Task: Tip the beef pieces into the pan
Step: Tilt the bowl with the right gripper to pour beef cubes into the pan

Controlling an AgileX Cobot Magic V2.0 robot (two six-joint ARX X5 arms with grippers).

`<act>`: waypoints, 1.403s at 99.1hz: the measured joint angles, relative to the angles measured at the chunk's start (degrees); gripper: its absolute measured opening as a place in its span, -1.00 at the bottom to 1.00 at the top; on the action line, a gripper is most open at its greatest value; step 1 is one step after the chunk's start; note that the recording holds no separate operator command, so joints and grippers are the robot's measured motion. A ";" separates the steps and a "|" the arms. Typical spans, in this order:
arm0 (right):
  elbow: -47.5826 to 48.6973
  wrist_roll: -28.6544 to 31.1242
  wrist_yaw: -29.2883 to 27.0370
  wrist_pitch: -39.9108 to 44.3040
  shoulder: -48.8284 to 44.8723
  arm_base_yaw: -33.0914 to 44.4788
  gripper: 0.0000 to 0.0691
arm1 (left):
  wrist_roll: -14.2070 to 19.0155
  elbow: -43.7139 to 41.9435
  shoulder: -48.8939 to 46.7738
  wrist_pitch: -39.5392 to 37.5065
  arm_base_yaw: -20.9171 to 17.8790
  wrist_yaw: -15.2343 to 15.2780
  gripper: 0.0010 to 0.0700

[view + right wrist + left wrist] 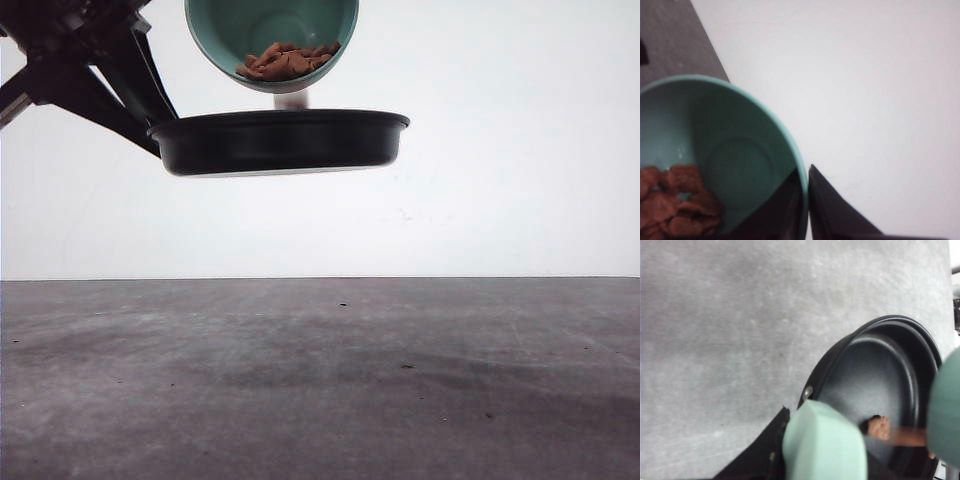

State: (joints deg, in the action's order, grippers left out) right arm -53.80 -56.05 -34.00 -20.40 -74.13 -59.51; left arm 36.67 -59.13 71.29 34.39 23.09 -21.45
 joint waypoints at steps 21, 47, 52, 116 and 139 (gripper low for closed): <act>0.00 -7.93 2.47 -4.13 -0.04 -0.02 -0.96 | 0.00 0.00 0.00 1.05 -0.70 0.11 -0.89; 0.00 -16.20 5.60 -5.99 -0.04 -0.02 -0.96 | 0.00 0.00 0.00 1.09 -0.74 0.11 -0.89; 0.00 -17.25 5.86 -6.08 -0.04 -0.02 -0.96 | 0.00 0.00 0.00 1.11 -0.74 0.13 -0.89; 0.00 -20.06 6.86 -13.88 -0.04 0.90 -0.96 | 0.00 0.00 0.00 1.22 -0.74 0.13 -0.89; -0.04 -6.25 2.97 -19.98 0.20 3.76 -0.96 | -0.02 0.00 0.00 0.83 -0.74 0.48 -0.89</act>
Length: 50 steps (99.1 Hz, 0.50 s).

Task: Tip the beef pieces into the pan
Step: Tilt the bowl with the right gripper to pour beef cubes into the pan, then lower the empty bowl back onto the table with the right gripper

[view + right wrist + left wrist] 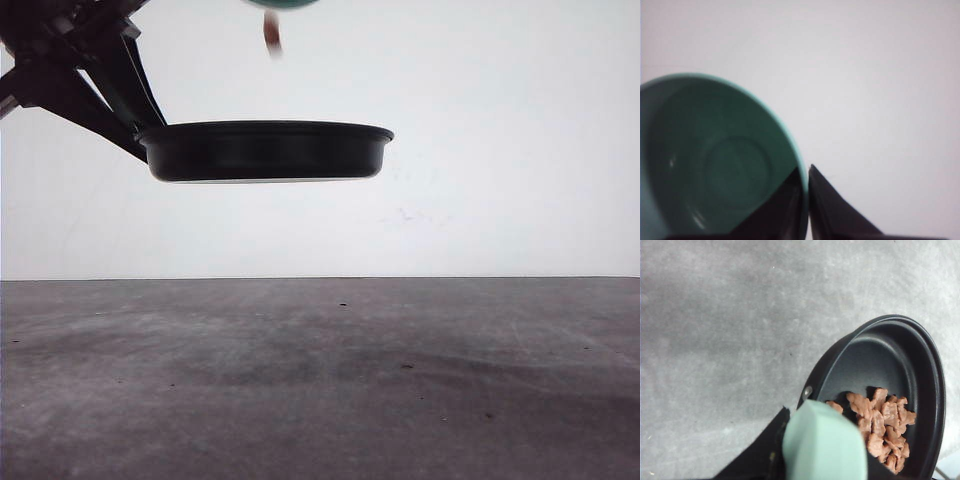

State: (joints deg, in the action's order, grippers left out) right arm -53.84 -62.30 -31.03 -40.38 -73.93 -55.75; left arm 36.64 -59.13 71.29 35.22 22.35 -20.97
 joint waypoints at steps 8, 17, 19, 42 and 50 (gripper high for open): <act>-0.07 11.17 -2.86 5.31 1.01 1.20 -0.96 | 0.00 0.00 0.00 -0.48 0.00 0.42 -0.89; -0.55 25.90 0.24 17.25 3.06 3.39 -0.96 | -0.28 0.00 0.00 -0.66 -0.02 0.96 -0.89; -0.76 29.44 1.88 20.20 3.56 4.07 -0.96 | -0.52 0.00 0.00 -0.66 -0.02 1.18 -0.89; -1.49 64.74 21.75 36.87 6.73 12.39 -0.96 | -1.16 0.00 0.00 -2.47 -0.11 2.25 -0.89; -1.49 73.31 26.60 39.74 7.74 15.41 -0.96 | -1.25 0.00 0.00 -2.89 -0.11 2.32 -0.89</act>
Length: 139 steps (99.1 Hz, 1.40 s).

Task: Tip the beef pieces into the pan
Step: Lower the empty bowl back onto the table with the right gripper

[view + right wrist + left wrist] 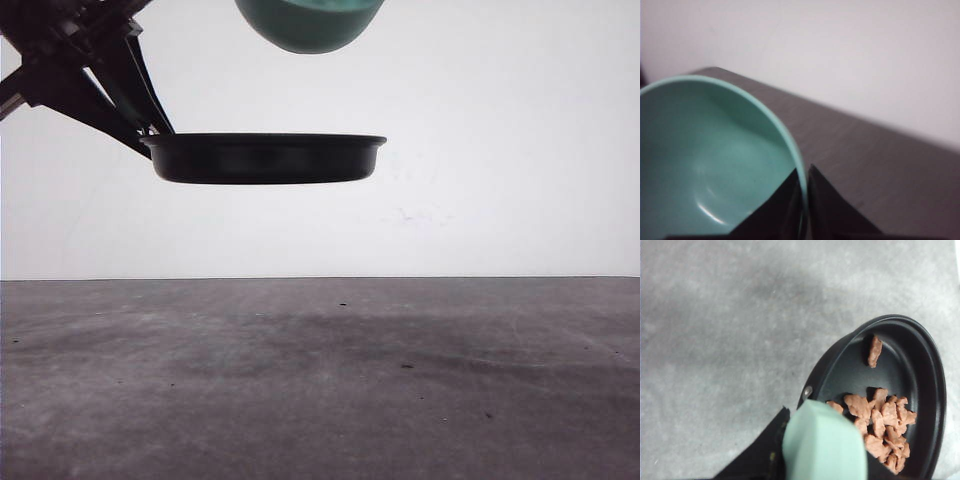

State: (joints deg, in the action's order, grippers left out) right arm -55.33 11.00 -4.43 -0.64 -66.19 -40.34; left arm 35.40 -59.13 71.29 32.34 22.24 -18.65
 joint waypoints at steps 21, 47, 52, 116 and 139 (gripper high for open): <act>-0.28 9.68 3.30 16.46 5.73 13.77 -0.96 | -1.95 0.00 0.00 0.83 -0.59 0.09 -0.89; -0.44 6.71 11.28 39.43 1.01 40.04 -0.96 | -3.23 0.00 0.00 0.04 -1.55 0.48 -0.89; -0.44 5.20 12.04 42.38 -0.61 41.55 -0.96 | -3.23 0.00 0.02 -0.61 -1.53 0.70 -0.89; -0.20 -0.72 13.20 44.28 -18.10 26.91 -0.96 | -3.06 -0.07 3.76 -2.16 -1.44 0.74 -0.89; -0.11 -0.72 13.20 41.88 -19.78 25.20 -0.95 | -3.06 -0.07 3.76 -2.14 -1.44 -0.22 -0.89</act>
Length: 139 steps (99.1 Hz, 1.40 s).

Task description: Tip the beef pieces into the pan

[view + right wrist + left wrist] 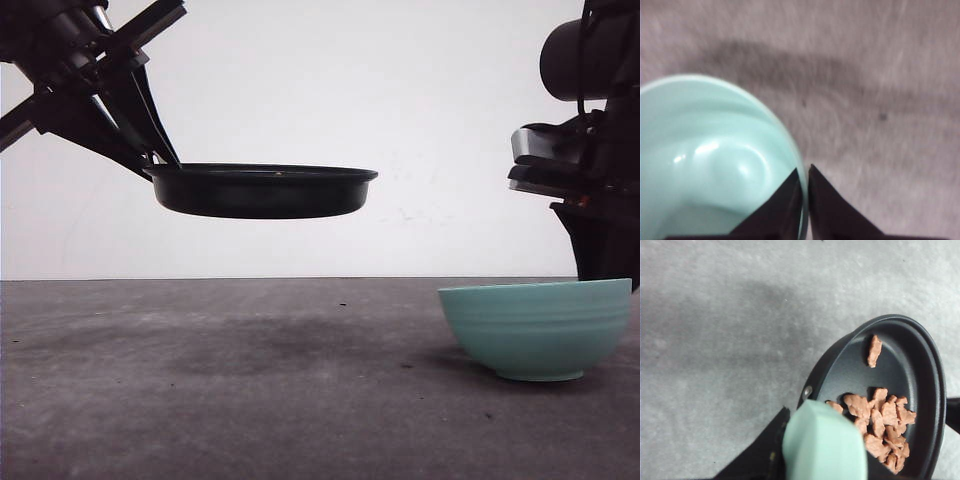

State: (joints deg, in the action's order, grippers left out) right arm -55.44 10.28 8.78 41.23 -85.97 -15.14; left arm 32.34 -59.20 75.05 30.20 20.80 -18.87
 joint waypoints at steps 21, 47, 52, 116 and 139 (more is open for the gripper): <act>0.00 0.00 0.00 -0.70 0.09 -0.15 -0.33 | -0.02 0.00 0.00 0.04 0.00 -0.57 -0.89; -7.34 -1.40 -2.91 5.11 4.39 -0.13 -0.19 | 0.00 0.00 0.11 -0.04 0.00 -0.59 -0.89; -10.60 -1.57 -4.33 6.82 6.14 -0.13 -0.18 | 0.09 0.00 0.63 -0.28 0.00 -0.81 -0.89; -16.52 -2.34 -4.70 14.99 33.68 -7.74 -0.97 | 2.51 0.00 17.64 -5.05 1.18 -1.16 -0.89; -16.52 -2.36 -8.83 17.79 35.98 -7.72 -0.97 | 3.28 0.00 19.69 -4.07 1.88 -0.48 -0.89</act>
State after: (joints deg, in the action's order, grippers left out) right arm -71.96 7.92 -0.05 59.02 -50.00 -22.85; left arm 35.62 -59.20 94.74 26.13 22.68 -19.35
